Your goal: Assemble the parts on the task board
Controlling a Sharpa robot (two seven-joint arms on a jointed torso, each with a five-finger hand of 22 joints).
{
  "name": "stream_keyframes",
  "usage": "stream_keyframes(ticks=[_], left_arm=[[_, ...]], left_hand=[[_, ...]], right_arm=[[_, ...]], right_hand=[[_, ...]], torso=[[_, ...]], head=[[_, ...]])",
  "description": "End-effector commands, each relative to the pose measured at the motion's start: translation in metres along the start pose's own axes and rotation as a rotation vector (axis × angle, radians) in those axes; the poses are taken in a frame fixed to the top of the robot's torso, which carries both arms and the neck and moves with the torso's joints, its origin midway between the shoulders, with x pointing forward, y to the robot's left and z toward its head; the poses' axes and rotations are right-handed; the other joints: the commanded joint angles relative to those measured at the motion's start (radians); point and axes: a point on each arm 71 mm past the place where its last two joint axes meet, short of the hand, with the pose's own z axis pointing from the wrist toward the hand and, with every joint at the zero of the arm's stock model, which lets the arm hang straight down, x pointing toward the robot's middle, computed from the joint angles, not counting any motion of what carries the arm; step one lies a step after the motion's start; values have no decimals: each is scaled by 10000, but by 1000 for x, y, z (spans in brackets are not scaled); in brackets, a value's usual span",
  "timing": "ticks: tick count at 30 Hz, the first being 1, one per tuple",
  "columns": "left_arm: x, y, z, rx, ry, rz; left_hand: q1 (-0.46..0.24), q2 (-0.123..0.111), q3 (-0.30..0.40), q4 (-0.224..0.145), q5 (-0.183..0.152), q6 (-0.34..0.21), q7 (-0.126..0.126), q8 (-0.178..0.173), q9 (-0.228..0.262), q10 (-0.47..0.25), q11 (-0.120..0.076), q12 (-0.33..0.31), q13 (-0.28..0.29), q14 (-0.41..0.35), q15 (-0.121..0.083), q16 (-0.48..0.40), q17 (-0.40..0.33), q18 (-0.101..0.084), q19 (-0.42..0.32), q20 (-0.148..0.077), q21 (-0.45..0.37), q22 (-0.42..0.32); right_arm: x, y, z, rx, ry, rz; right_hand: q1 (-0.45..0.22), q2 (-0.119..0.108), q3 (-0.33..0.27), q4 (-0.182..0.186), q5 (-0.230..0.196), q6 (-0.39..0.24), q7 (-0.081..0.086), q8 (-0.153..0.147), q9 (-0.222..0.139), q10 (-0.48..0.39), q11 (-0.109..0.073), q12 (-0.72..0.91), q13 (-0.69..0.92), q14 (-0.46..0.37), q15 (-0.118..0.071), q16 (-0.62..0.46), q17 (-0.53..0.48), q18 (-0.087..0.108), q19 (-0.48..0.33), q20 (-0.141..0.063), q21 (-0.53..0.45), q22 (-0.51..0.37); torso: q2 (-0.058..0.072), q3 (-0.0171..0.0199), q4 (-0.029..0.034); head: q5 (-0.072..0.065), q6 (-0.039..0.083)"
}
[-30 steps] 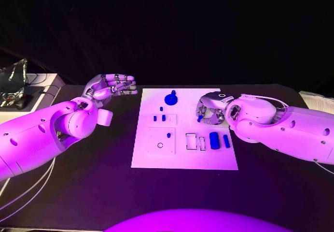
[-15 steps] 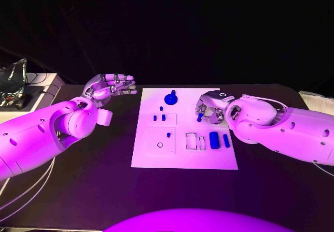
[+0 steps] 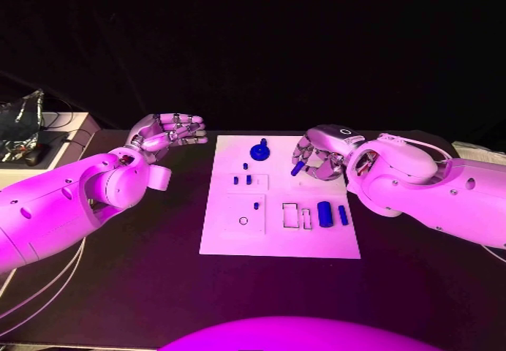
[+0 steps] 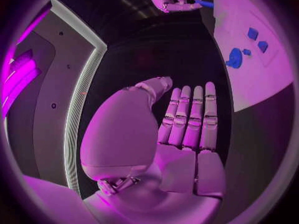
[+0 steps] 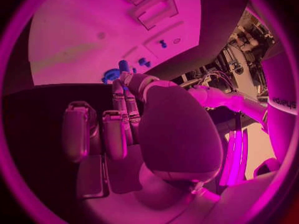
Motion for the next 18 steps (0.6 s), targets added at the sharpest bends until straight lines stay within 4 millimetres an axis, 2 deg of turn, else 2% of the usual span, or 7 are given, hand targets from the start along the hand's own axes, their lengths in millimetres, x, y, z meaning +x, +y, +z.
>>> stream_keyframes(ticks=[1, 6, 10, 16, 18], left_arm=[[3, 0, 1, 35, 142, -180], [6, 1, 3, 45, 194, -229], [8, 2, 4, 43, 216, -258], [10, 4, 6, 9, 244, -296], [11, 4, 7, 2, 255, -304]], left_hand=[[79, 40, 0, -51, 26, 32, 17, 36, -11, -19, -1, -7, 5, -4, 55, -43, 10, 48, 73, -14, -42, -14], [82, 40, 1, -55, 25, 35, 16, 38, -12, -17, -1, -6, 5, 0, 55, -48, 12, 48, 78, -14, -47, -18], [87, 44, 4, -59, 27, 37, 15, 39, -12, -14, -3, -5, 5, 4, 54, -53, 14, 46, 78, -14, -54, -23], [88, 44, 5, -61, 27, 38, 15, 40, -13, -13, -3, -5, 5, 6, 54, -56, 16, 45, 79, -14, -58, -26], [88, 44, 5, -61, 27, 38, 15, 40, -13, -13, -3, -5, 5, 6, 54, -56, 16, 45, 79, -14, -58, -26]], right_arm=[[0, 18, 1, -349, 69, 445], [12, 47, 3, -1234, 69, 178], [27, 69, 6, -1832, 35, -87], [50, 99, 9, -2662, 98, -389], [55, 105, 9, -2837, 175, -451]], right_hand=[[-249, 125, 61, -42, -74, -55, 23, 73, 416, 373, -341, -16, 256, 593, -64, 23, 483, -11, 561, -77, 33, 1782], [-268, 130, 84, -74, -89, -71, 24, 77, 431, 367, -339, -32, 260, 592, -63, 22, 477, -10, 559, -77, 26, 1781], [-280, 134, 94, -87, -99, -77, 26, 81, 439, 366, -338, -39, 263, 592, -62, 22, 477, -8, 556, -77, 14, 1778], [-292, 134, 109, -111, -105, -87, 29, 84, 450, 362, -335, -50, 266, 590, -62, 17, 464, -4, 551, -77, -9, 1771], [-292, 134, 109, -111, -105, -87, 29, 84, 450, 362, -335, -50, 266, 590, -62, 17, 464, -4, 551, -77, -9, 1771]], torso=[[-36, -28, -13], [-54, -49, -22], [-62, -57, -2], [-83, -96, 17], [-82, -100, 23]], head=[[84, -24], [159, -36], [265, -45], [420, -105], [425, -126]])
